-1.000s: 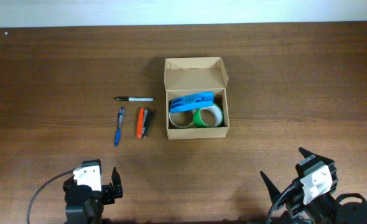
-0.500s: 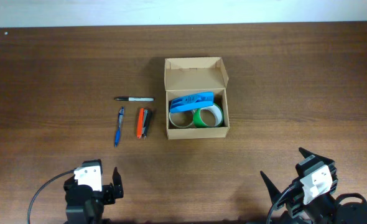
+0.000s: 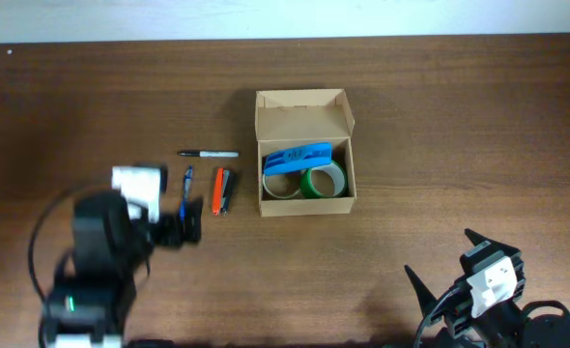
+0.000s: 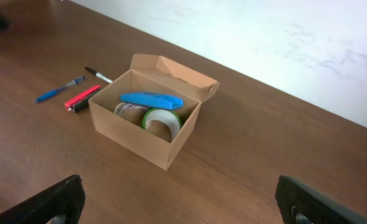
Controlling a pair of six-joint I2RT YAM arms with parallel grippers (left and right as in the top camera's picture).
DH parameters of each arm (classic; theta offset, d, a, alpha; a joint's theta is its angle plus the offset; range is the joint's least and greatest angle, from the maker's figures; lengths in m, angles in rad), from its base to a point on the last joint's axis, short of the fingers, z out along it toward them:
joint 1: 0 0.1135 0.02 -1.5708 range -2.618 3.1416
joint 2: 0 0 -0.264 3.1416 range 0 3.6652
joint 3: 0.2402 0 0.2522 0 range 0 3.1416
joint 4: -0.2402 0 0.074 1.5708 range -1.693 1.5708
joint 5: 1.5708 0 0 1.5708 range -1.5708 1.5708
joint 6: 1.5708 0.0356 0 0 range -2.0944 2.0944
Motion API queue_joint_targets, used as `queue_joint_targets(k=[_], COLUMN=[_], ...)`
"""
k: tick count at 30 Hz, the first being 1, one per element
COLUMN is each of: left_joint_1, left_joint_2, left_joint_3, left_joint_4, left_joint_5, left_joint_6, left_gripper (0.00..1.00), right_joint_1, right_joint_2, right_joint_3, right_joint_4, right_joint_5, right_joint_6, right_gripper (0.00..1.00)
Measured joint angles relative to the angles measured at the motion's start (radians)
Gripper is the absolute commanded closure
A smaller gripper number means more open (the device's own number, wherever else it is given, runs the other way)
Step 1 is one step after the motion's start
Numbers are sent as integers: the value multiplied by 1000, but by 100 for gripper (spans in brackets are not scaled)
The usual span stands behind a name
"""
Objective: Pack container
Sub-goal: 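Move the left gripper to the red stapler and grasp it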
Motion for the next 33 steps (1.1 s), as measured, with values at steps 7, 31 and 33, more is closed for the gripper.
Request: queue_joint_targets(k=[7,31,33], left_joint_1=[0,-134,-138], left_joint_2=[389,1033,1059], left_joint_3=[278,546,548], left_joint_4=[-1,-297,-298], left_joint_5=[79,16,-3], left_joint_6=[0,40,23], left_gripper=[1,0,0], right_joint_1=[0,0,0], right_joint_2=[0,0,0], right_joint_3=[0,0,0], right_joint_4=[0,0,-1], right_joint_5=[3,3,3], right_joint_6=[0,-1,0], right_gripper=[1,1,1])
